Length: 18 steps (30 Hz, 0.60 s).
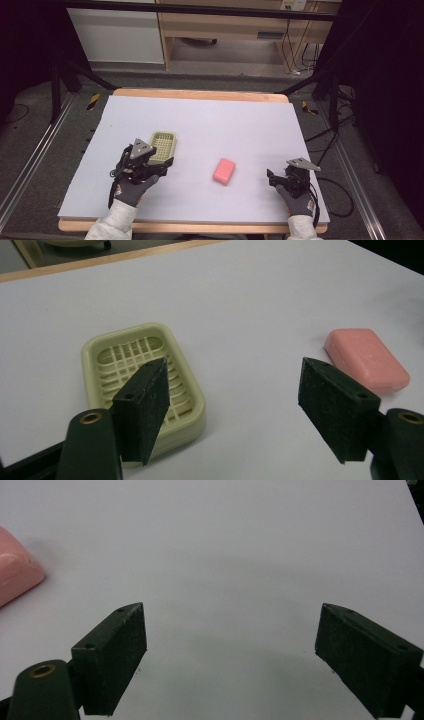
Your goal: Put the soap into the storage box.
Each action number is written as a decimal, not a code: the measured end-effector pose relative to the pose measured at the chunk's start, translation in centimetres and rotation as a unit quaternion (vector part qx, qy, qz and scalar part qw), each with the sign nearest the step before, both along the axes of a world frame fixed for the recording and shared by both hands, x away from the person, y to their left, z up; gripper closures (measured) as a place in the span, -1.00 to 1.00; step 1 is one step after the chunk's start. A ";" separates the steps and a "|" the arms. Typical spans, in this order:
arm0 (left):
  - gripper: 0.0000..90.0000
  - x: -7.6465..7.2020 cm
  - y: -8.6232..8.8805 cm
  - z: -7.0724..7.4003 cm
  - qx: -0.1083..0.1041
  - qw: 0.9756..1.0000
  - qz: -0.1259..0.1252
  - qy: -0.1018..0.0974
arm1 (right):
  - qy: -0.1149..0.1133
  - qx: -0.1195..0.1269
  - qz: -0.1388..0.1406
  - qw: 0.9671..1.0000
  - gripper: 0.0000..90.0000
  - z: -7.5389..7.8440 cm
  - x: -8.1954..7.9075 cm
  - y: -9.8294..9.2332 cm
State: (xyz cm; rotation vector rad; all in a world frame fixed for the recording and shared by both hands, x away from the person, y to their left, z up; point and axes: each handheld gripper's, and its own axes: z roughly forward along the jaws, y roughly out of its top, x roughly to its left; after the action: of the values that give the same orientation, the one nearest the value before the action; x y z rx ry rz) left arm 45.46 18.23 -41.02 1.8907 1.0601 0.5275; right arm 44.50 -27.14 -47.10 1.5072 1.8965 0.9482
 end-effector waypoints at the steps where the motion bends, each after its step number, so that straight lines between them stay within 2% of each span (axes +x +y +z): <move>1: -0.37 0.1 -0.3 0.0 0.000 1.000 -0.002 0.000 | 0.000 0.000 0.000 1.000 -0.70 0.0 0.0 0.0; 8: -0.39 0.4 -1.8 -0.2 0.001 1.000 -0.014 0.002 | 0.000 -0.002 0.000 1.000 -0.70 0.0 0.0 0.1; 18: -0.40 0.7 -3.1 -0.3 0.003 1.000 -0.022 0.003 | 0.000 -0.004 -0.001 1.000 -0.70 0.0 0.0 0.1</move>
State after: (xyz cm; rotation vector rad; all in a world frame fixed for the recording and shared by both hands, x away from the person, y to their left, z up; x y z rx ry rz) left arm 46.14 15.13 -41.35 1.9182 1.0202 0.5005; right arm 44.49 -27.00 -47.13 1.5047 1.8968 0.9394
